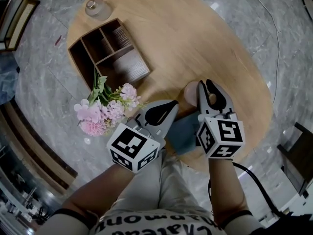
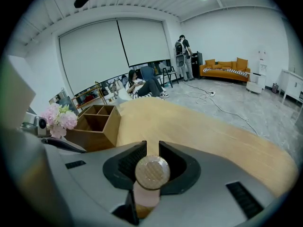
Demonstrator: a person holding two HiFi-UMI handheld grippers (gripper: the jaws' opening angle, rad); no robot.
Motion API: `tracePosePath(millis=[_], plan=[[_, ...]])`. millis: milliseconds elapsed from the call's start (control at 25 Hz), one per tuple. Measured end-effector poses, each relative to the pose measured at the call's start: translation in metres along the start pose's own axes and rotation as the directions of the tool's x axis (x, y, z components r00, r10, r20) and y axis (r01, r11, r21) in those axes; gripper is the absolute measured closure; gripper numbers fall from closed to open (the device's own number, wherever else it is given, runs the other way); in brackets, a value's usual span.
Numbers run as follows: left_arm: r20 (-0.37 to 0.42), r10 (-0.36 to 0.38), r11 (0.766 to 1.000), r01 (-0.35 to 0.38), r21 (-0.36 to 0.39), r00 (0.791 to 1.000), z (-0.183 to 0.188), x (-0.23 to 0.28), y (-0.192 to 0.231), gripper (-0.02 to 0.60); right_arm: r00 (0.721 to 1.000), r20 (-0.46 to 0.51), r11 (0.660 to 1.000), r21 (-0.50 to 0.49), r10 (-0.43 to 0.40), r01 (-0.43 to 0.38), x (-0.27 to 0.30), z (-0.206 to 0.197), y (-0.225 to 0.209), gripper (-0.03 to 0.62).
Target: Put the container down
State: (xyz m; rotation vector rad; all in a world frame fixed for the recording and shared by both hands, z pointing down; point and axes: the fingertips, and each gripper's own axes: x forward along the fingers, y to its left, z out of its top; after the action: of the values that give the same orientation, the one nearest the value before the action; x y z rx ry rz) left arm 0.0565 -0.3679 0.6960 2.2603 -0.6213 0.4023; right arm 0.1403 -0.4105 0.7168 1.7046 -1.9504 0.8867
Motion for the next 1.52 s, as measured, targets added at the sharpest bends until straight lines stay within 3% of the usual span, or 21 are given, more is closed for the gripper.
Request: tracePosePath(millis=[360,600,1040,1520], plan=[[-0.016,-0.009,1.0,0.009,-0.001,1.0,-0.02,0.005,-0.01,0.566,1.0,0.018,1.0,0.007,0.007,-0.007,0.004,0.0,0.003,0.508],[-0.01,0.0,1.0,0.0,-0.002,1.0,-0.021,-0.001,-0.013,0.566,1.0,0.026,0.997,0.077,-0.008,0.006,0.003,-0.001,-0.001,0.508],[-0.007,0.007,1.0,-0.007,-0.004,1.0,-0.025,-0.004,-0.007,0.566,0.999,0.035,0.995,-0.095,-0.01,0.013,0.007,-0.01,0.022,0.508],[-0.009,0.007,1.0,-0.007,-0.007,1.0,-0.034,-0.012,-0.002,0.566,0.998,0.053,0.998,-0.052,-0.036,0.039,0.008,-0.01,0.019,0.508]])
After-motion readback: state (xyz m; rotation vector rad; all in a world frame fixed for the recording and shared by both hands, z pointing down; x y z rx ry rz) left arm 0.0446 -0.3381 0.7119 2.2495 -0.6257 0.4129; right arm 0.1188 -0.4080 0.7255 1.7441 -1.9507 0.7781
